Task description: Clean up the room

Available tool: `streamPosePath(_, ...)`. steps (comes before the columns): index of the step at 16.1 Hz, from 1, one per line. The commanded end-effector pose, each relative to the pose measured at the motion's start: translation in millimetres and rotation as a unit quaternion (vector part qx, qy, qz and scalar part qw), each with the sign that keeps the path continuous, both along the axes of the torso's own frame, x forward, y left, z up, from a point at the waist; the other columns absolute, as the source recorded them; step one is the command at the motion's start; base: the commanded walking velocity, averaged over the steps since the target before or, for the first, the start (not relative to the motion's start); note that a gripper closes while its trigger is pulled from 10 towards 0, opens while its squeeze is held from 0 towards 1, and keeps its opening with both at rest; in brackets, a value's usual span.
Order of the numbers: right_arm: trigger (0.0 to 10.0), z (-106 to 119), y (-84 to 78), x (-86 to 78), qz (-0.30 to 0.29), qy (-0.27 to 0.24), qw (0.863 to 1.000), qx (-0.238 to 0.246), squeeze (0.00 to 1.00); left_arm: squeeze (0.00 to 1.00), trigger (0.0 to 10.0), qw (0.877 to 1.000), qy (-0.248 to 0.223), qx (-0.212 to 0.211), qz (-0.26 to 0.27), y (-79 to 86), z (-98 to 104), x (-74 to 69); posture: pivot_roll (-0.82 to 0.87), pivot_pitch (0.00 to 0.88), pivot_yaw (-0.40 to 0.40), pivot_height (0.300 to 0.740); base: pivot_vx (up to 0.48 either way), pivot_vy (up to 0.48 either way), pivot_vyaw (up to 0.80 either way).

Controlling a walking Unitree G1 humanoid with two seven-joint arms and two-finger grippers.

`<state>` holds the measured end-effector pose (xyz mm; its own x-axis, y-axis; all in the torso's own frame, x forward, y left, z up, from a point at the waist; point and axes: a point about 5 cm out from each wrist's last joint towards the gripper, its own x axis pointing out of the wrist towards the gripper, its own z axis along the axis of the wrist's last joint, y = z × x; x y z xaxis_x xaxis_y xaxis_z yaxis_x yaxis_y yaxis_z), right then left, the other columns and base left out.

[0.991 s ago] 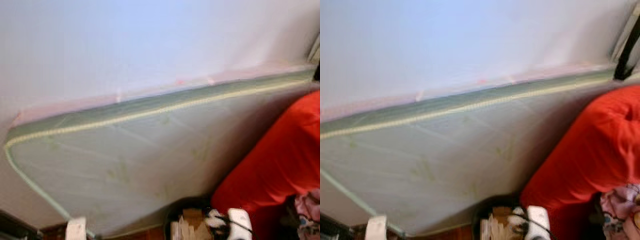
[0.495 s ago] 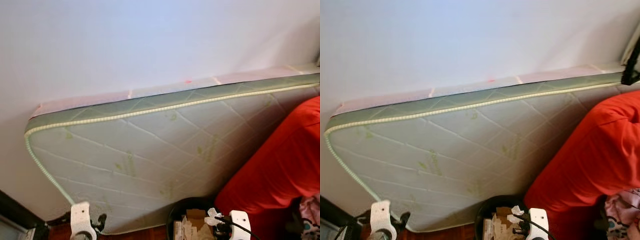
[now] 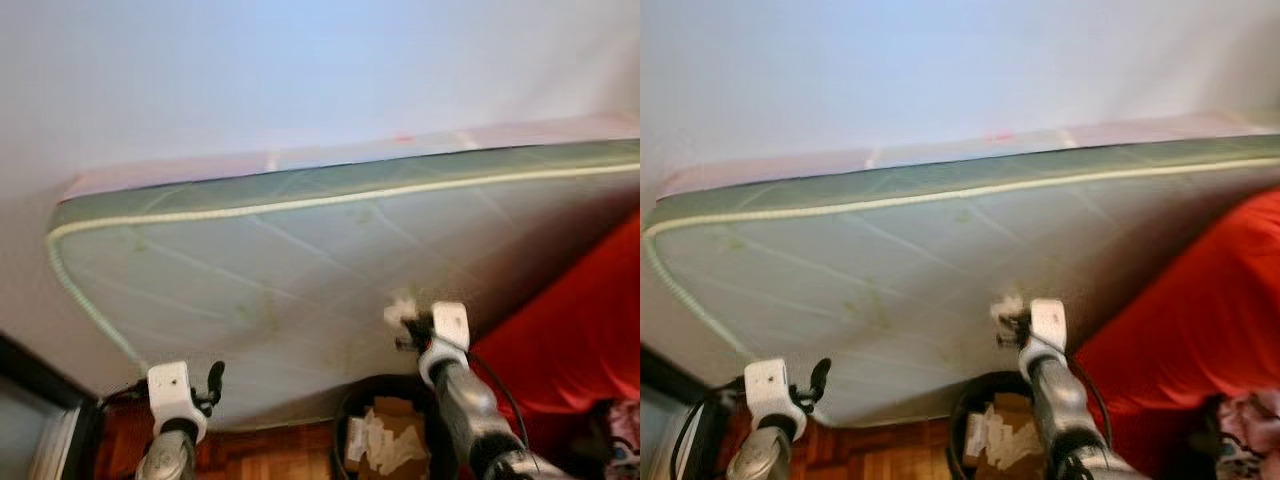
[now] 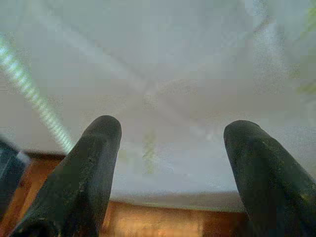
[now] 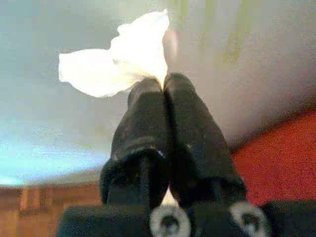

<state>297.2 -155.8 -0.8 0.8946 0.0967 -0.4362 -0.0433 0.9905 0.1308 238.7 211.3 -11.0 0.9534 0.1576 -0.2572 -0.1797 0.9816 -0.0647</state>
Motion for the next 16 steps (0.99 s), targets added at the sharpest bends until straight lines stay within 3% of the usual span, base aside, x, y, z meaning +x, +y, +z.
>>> streamPosePath(1,10.0,-8.0,1.0,-6.7,0.001,0.025,1.0,-0.002,0.0,0.0,10.0,1.0,-0.017,0.004,-0.014,-9.5,4.6,2.1,0.11,0.2,-0.002,0.74,0.0,0.0,0.0)
streamPosePath(4,10.0,-9.2,-4.3,-7.0,-0.022,0.036,0.999,-0.006,0.0,0.0,10.0,0.999,-0.044,0.004,-0.014,-14.1,17.8,1.0,0.13,0.244,-0.01,0.74,0.0,0.0,0.0)
streamPosePath(9,10.0,-30.4,-22.0,-32.7,-0.059,0.08,0.995,-0.014,0.0,0.0,10.0,0.997,-0.062,0.013,-0.032,-16.6,35.4,-6.5,0.14,0.322,0.006,0.74,0.0,0.0,0.0)
streamPosePath(13,10.0,-35.9,-23.3,-40.4,-0.051,0.089,0.995,-0.011,0.0,0.0,10.0,0.997,-0.064,0.013,-0.031,-13.0,43.2,-3.4,0.13,0.336,0.006,0.74,0.0,0.0,0.0)
streamPosePath(14,10.0,-36.6,-23.2,-41.4,-0.052,0.09,0.994,-0.008,0.6,0.0,10.0,0.997,-0.065,0.013,-0.032,-13.8,46.1,-2.2,0.13,0.339,0.005,0.74,0.0,0.0,0.0)
streamPosePath(15,10.0,-37.1,-23.2,-41.9,-0.053,0.092,0.994,-0.005,1.0,0.0,10.0,0.997,-0.066,0.012,-0.033,-14.4,47.7,-1.3,0.13,0.339,0.005,0.74,0.0,0.0,0.0)
streamPosePath(16,10.0,-37.1,-23.0,-41.9,-0.053,0.092,0.994,-0.004,1.0,0.0,10.0,0.997,-0.066,0.011,-0.032,-14.4,48.1,-1.0,0.14,0.338,0.005,0.74,0.0,0.0,0.0)
